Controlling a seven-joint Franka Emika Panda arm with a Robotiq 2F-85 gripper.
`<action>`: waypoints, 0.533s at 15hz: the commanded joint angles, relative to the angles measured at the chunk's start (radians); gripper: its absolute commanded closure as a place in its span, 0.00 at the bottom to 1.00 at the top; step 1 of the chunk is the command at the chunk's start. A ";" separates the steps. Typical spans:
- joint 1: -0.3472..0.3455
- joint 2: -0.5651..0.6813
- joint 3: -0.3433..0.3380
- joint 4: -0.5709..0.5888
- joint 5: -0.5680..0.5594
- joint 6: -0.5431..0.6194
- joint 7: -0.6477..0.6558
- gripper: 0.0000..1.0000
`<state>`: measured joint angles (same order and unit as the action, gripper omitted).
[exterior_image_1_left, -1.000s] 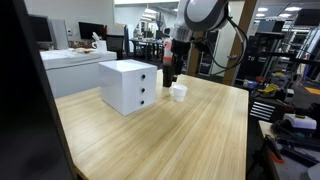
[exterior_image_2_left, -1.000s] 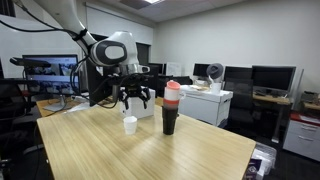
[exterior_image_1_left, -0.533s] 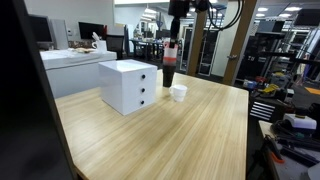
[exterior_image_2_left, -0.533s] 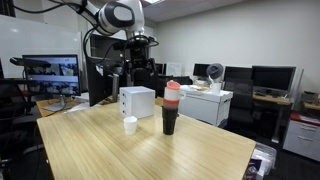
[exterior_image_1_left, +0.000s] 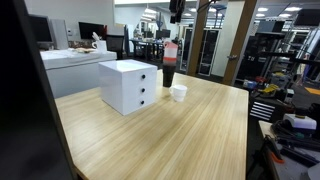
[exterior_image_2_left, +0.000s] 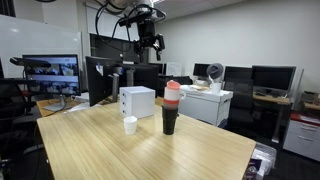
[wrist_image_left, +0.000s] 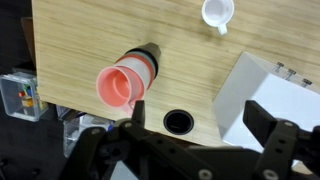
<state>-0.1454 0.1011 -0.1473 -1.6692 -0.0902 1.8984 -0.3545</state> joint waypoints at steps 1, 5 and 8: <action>-0.022 0.078 -0.018 0.102 -0.025 -0.059 0.074 0.00; -0.051 0.144 -0.036 0.154 -0.008 -0.059 0.089 0.00; -0.083 0.196 -0.038 0.177 0.022 -0.023 0.078 0.00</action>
<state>-0.2008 0.2472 -0.1894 -1.5359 -0.0904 1.8708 -0.2868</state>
